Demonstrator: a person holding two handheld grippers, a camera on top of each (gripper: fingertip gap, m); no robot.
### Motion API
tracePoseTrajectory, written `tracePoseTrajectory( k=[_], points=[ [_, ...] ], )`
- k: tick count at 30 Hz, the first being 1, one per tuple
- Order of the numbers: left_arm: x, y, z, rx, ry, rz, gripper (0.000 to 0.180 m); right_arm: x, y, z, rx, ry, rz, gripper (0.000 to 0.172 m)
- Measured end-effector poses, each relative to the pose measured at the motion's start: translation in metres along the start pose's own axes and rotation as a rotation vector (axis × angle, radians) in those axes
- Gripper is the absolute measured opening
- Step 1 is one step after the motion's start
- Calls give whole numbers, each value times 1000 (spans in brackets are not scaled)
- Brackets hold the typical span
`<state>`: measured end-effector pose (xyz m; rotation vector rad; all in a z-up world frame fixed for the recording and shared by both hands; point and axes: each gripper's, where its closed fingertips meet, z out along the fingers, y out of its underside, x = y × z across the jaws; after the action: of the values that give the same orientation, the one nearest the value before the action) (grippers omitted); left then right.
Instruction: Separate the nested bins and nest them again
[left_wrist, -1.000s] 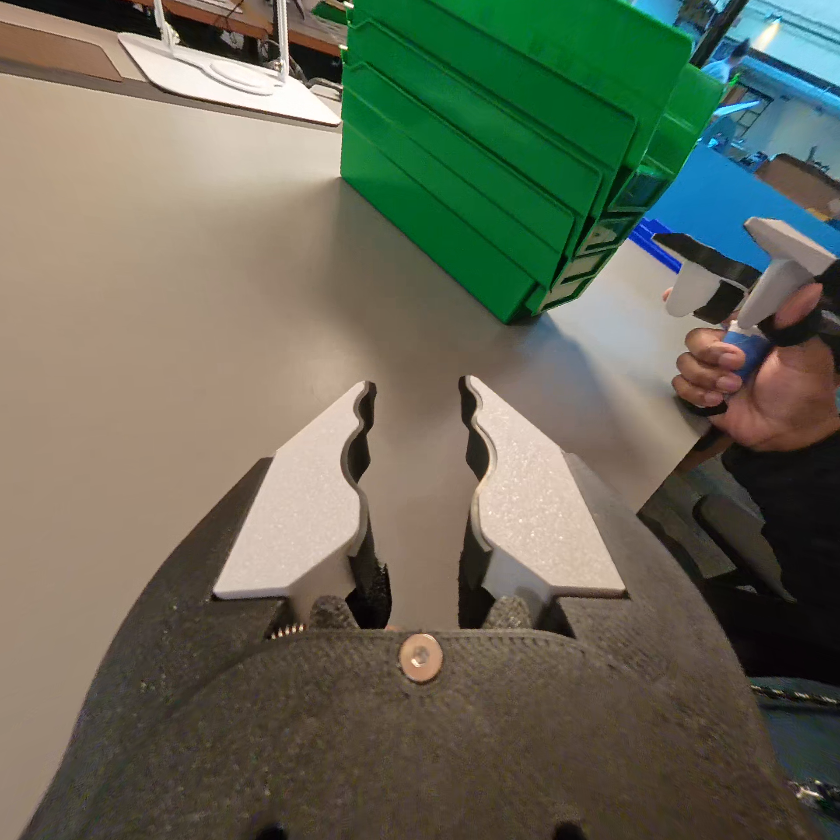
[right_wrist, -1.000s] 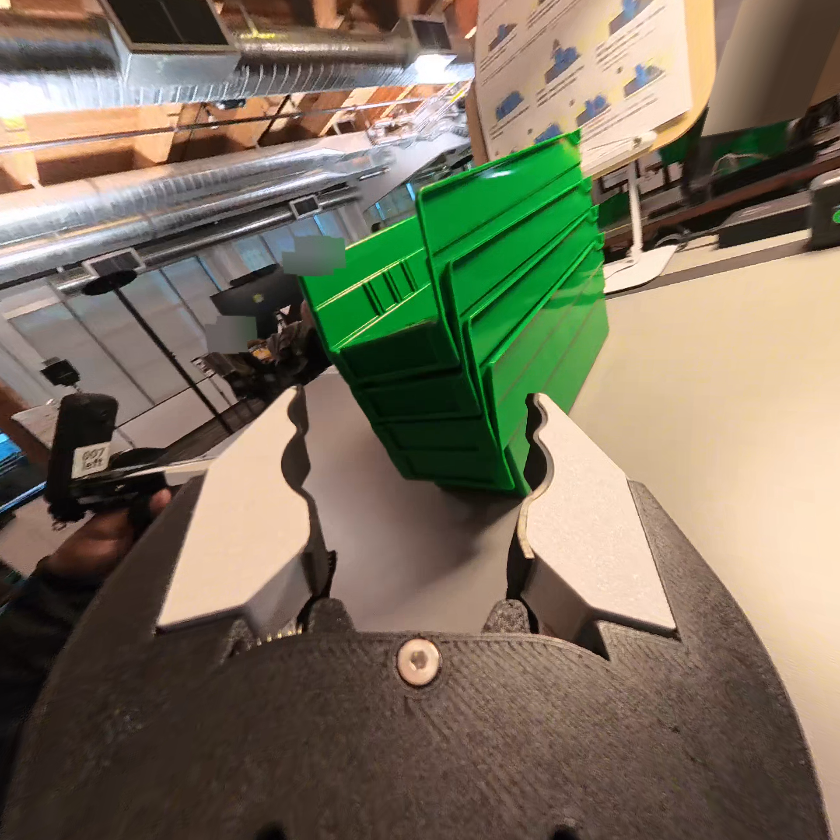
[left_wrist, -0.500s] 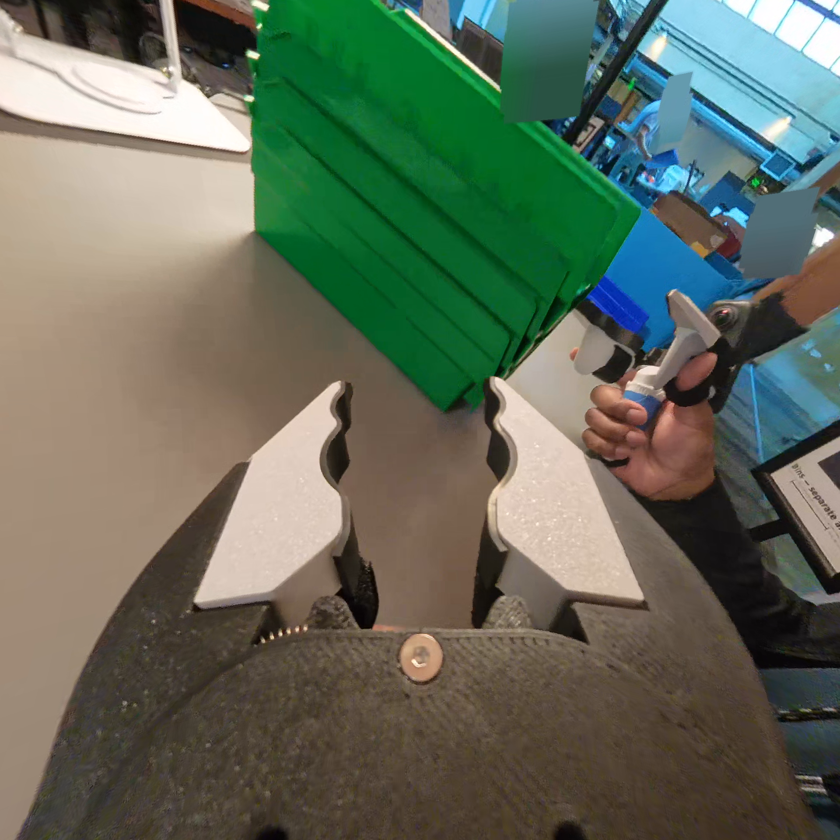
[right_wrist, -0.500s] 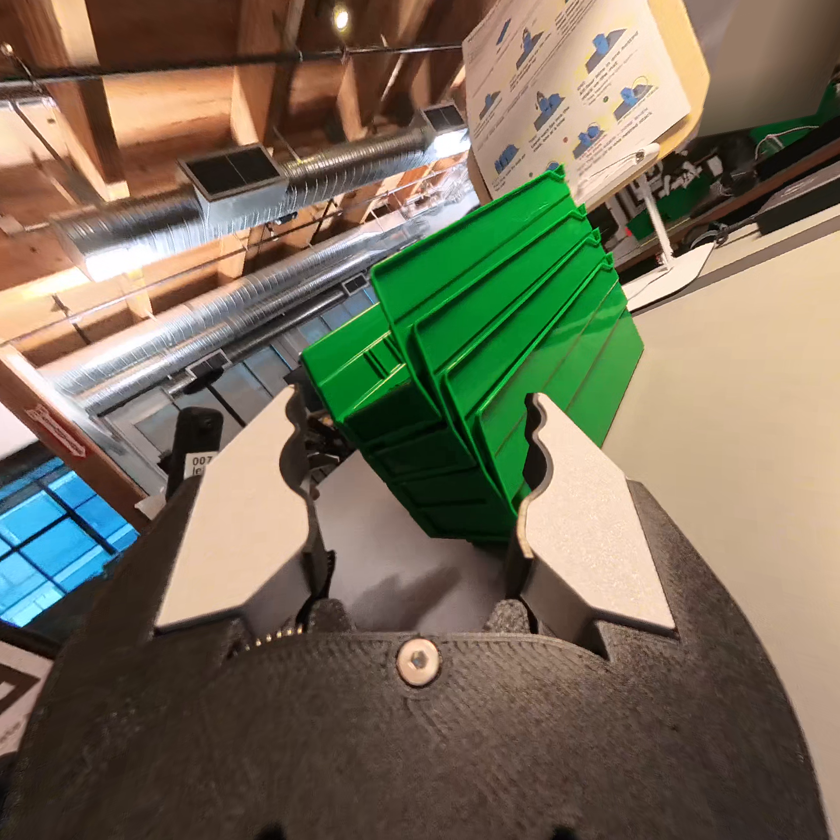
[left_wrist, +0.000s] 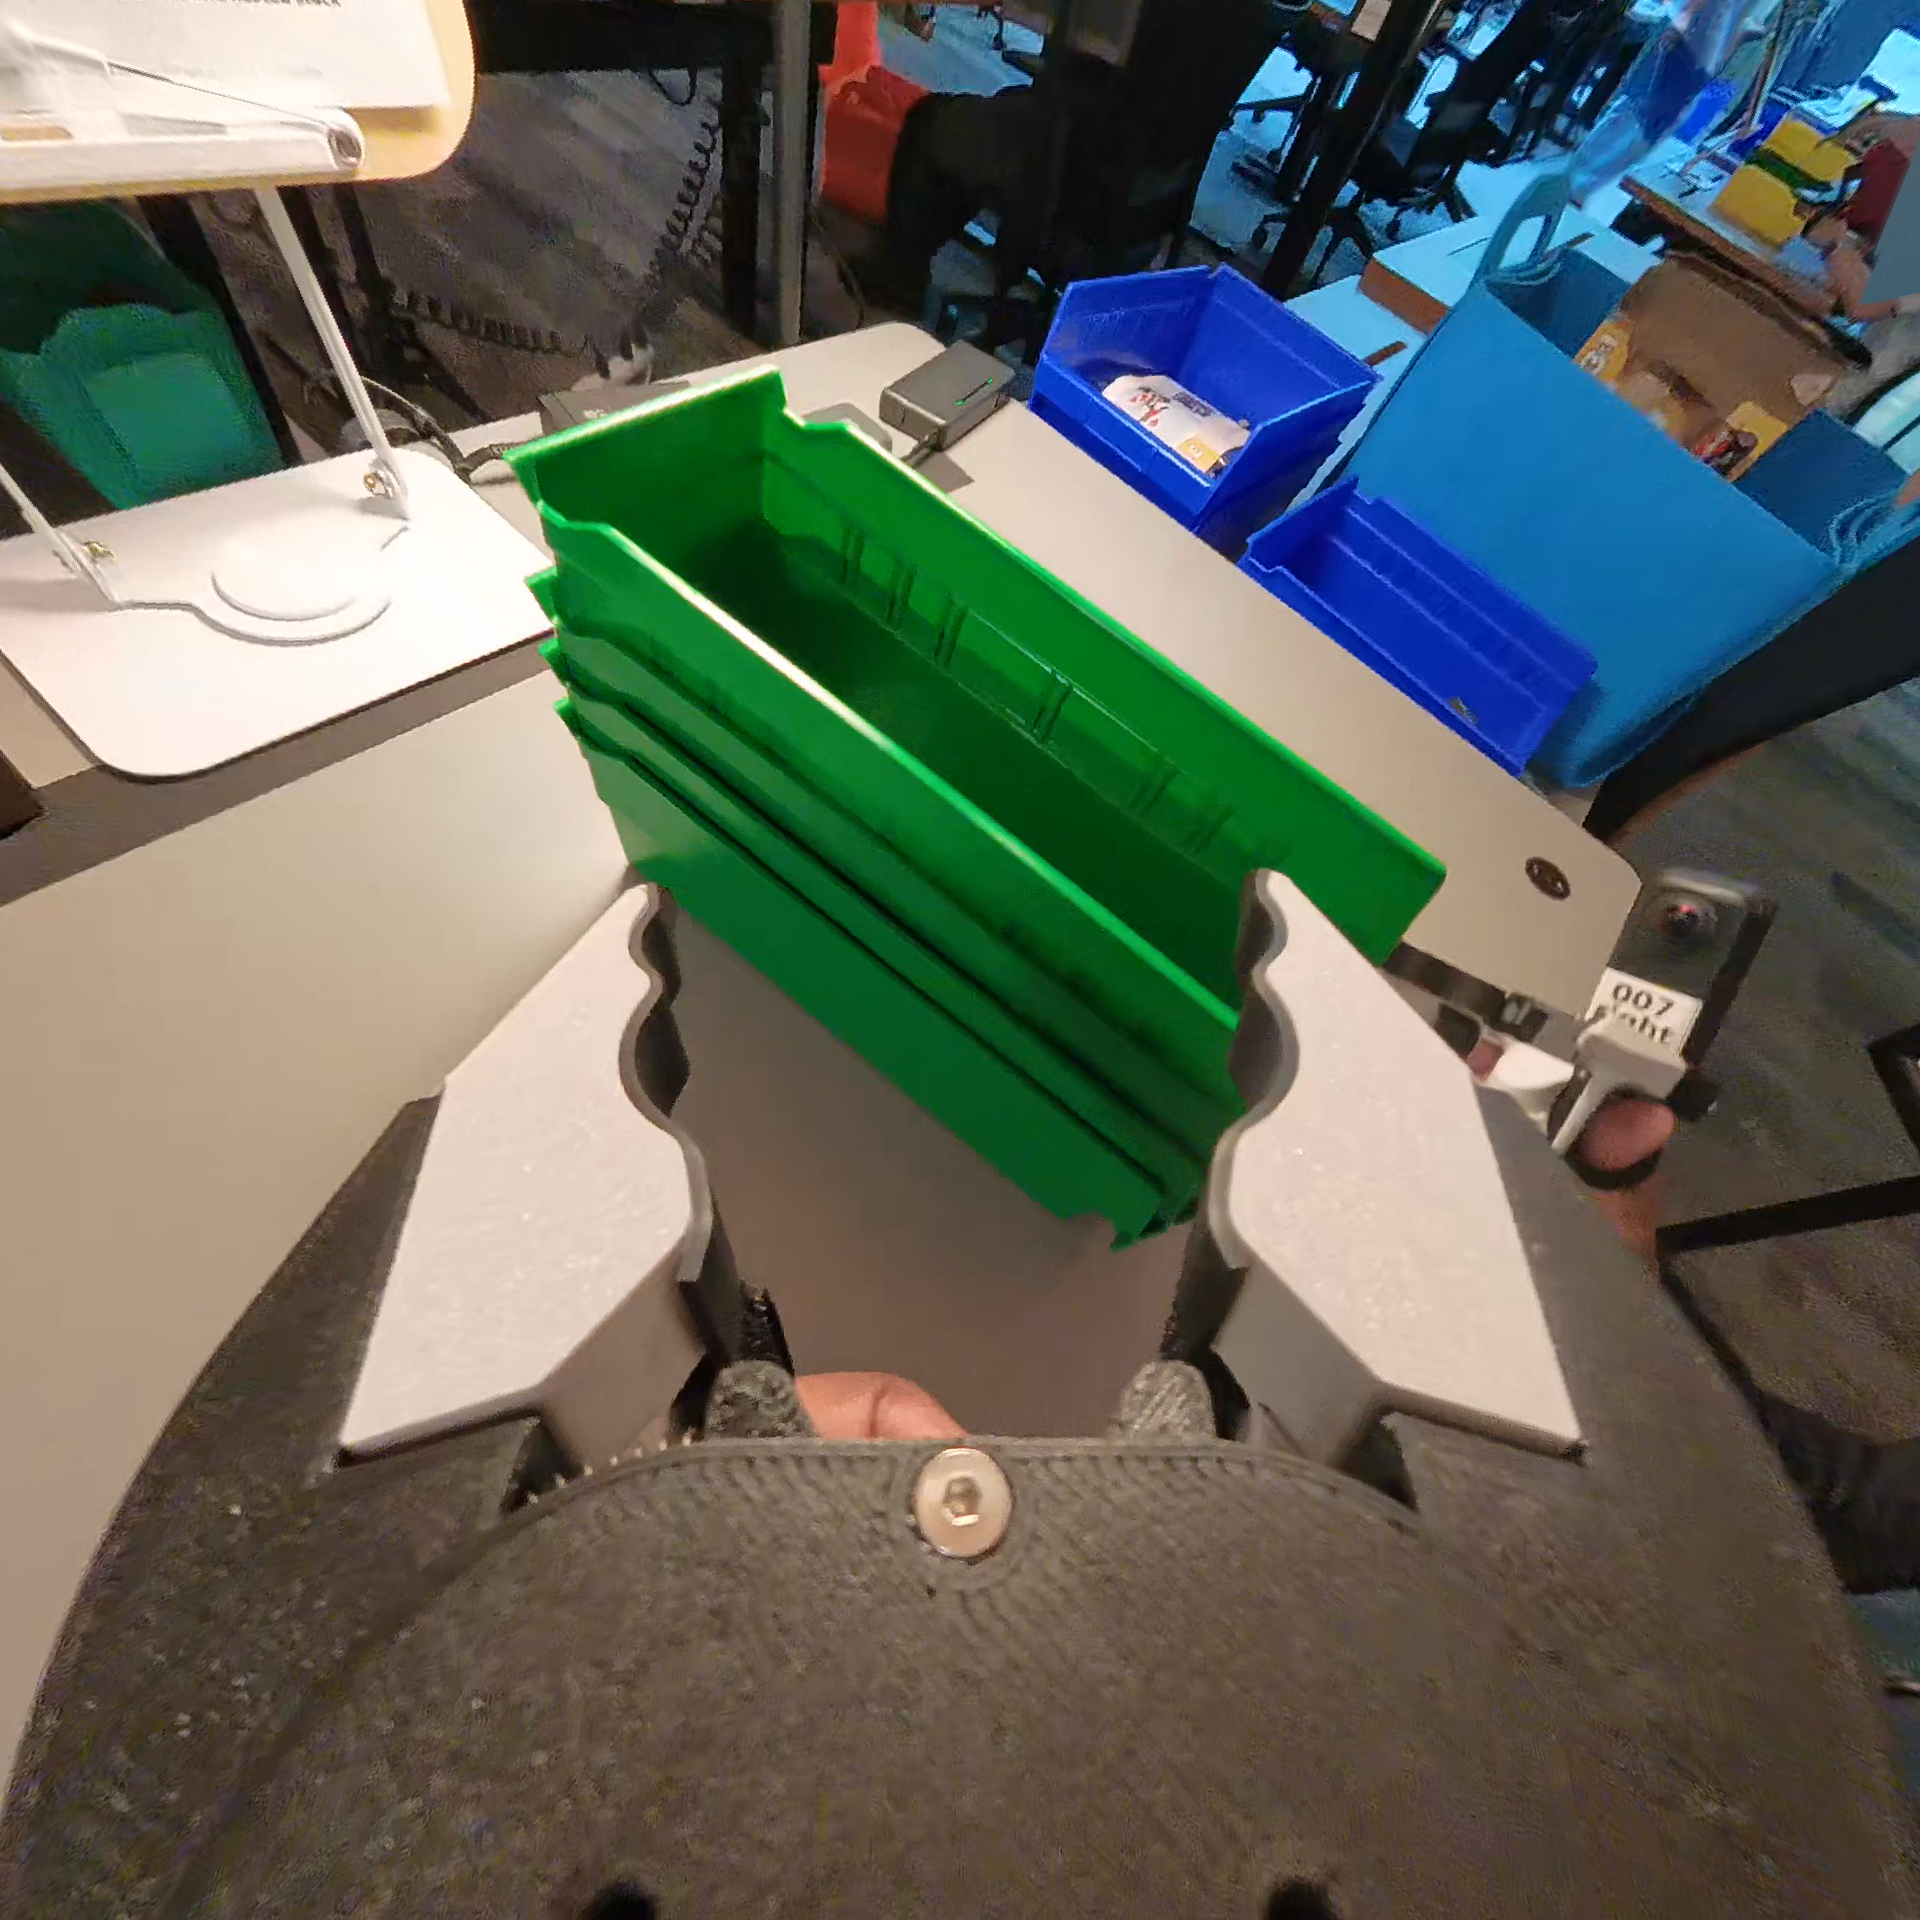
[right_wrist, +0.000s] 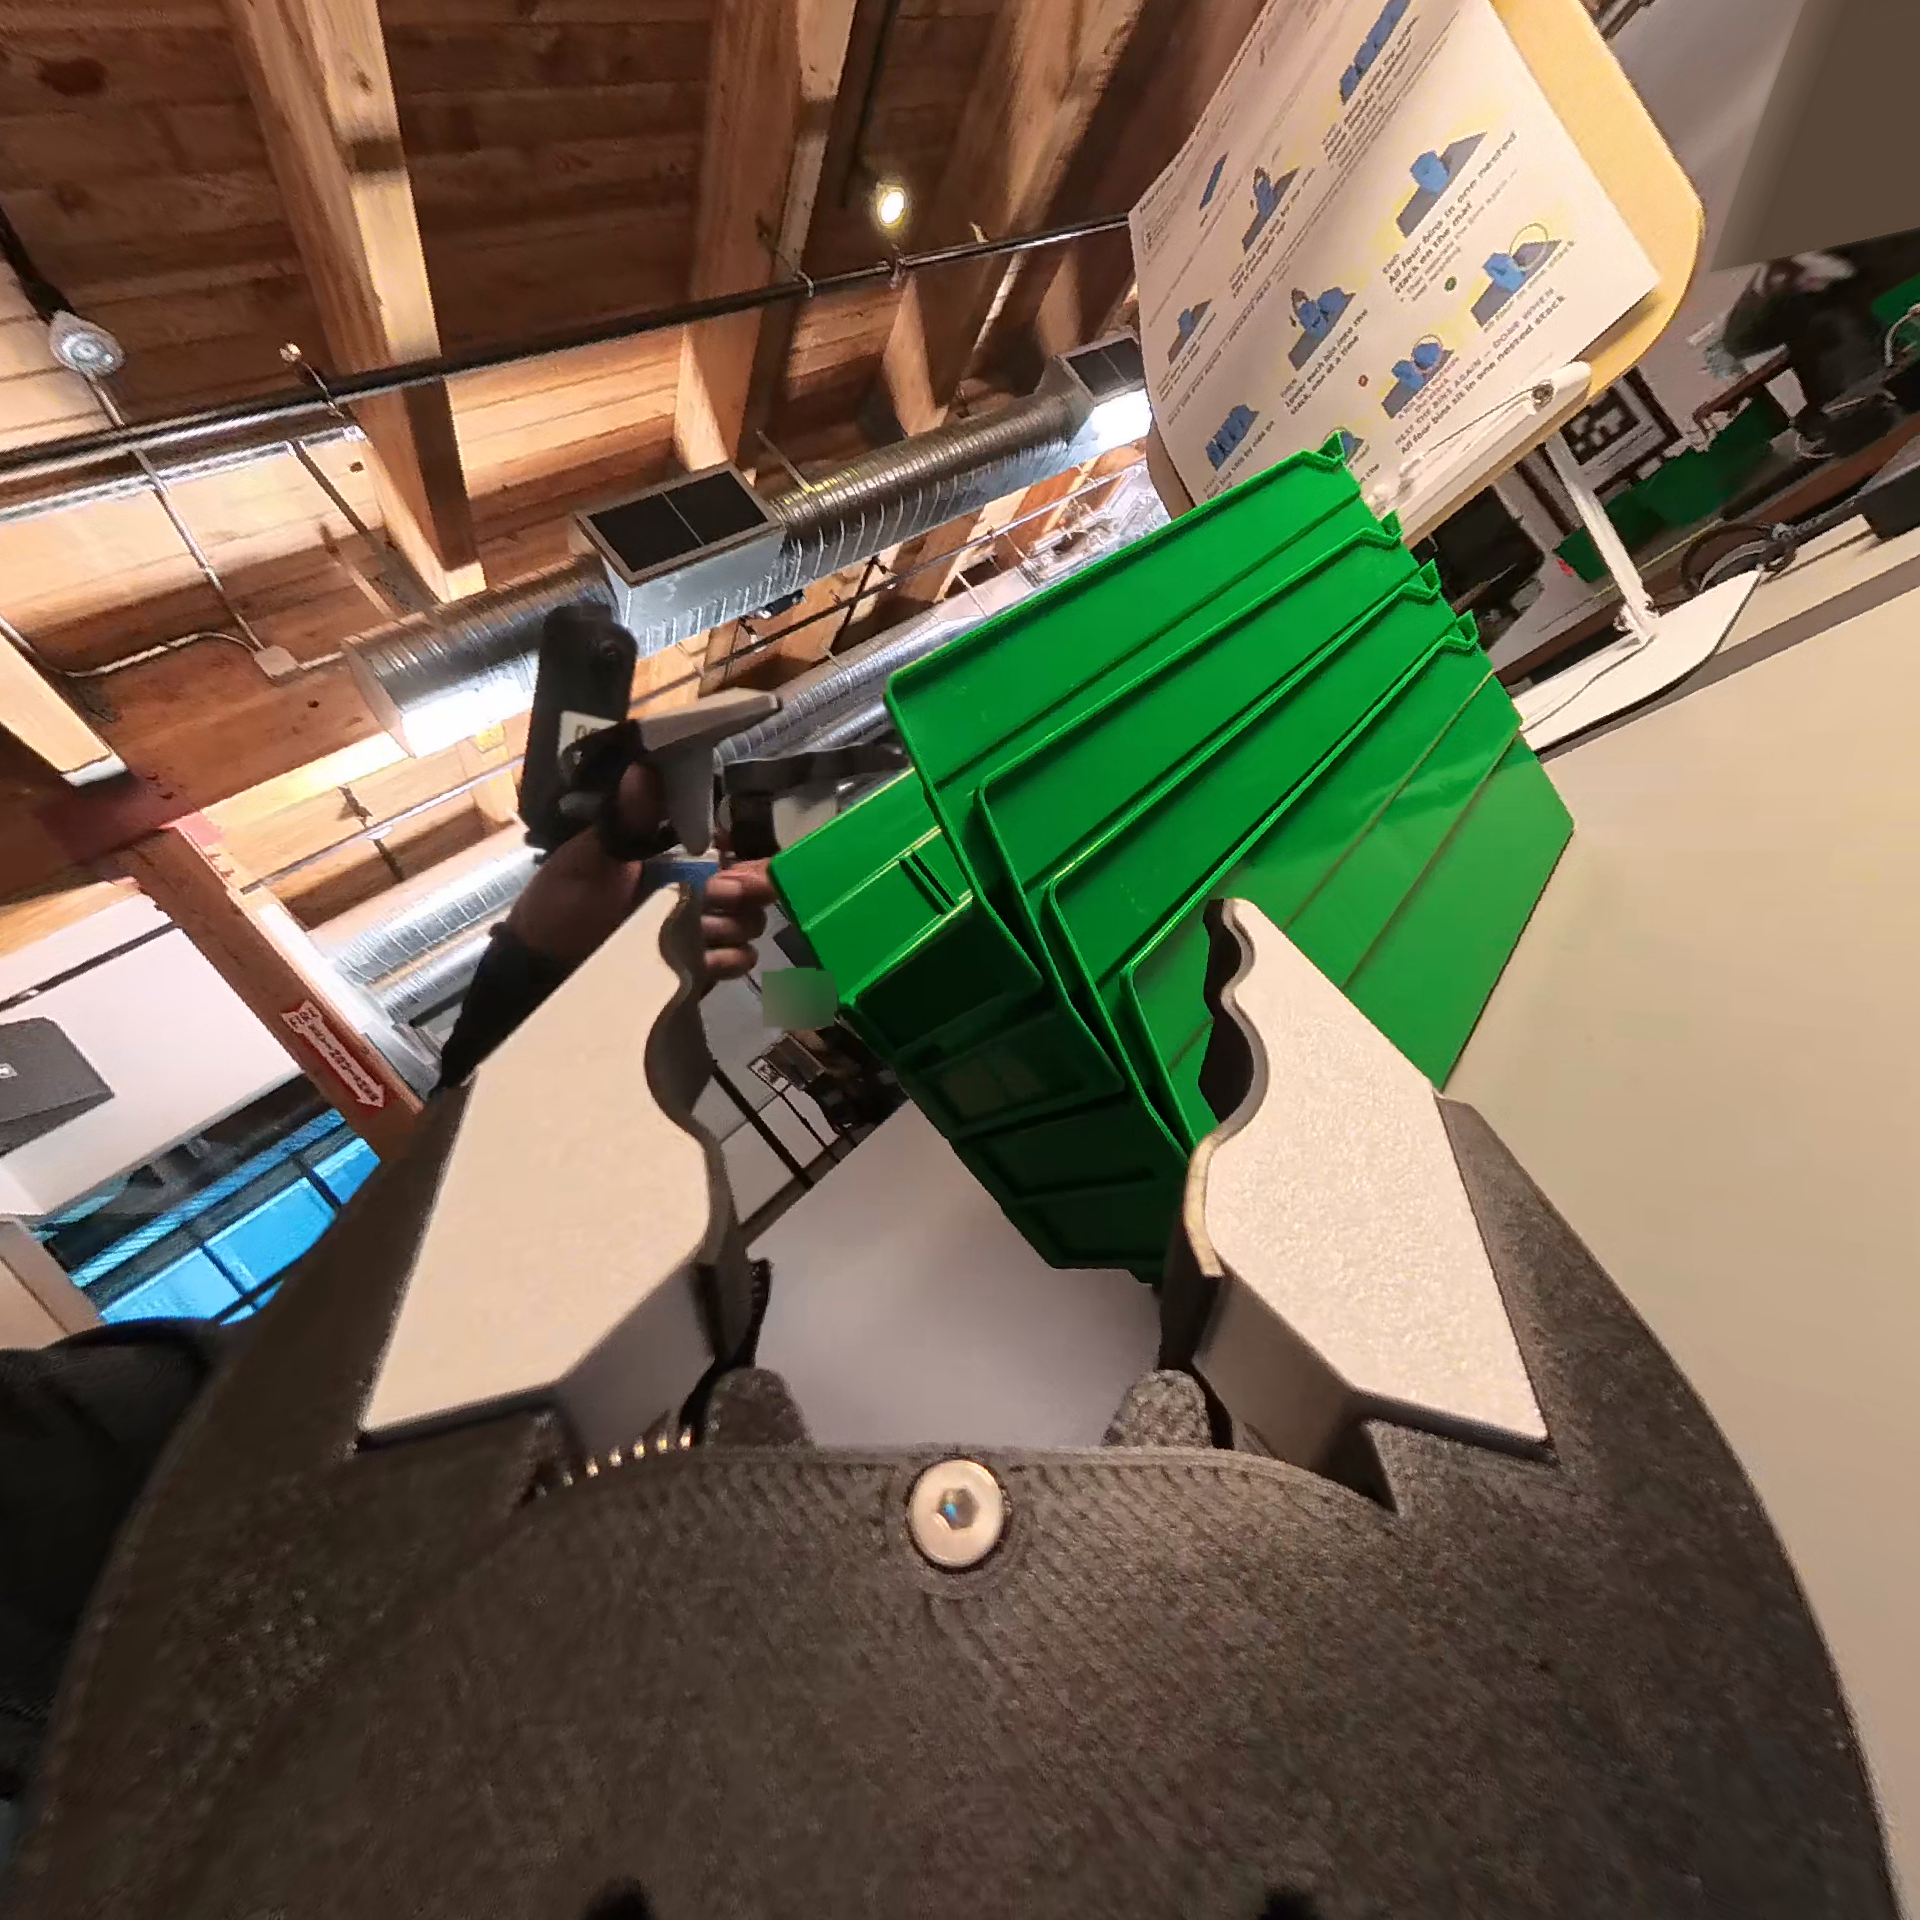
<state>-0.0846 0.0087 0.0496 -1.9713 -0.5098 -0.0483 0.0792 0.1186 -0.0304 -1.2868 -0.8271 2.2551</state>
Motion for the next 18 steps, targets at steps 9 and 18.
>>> tracePoseTrajectory(
  k=[9,18],
  points=[
    [2,-30,55,-66,-40,-114,120,-3,-3,-4,19,-35,35,96],
    [-5,-33,110,-174,-236,-6,146,-2,0,-3,-1,-36,54,95]
  ],
)
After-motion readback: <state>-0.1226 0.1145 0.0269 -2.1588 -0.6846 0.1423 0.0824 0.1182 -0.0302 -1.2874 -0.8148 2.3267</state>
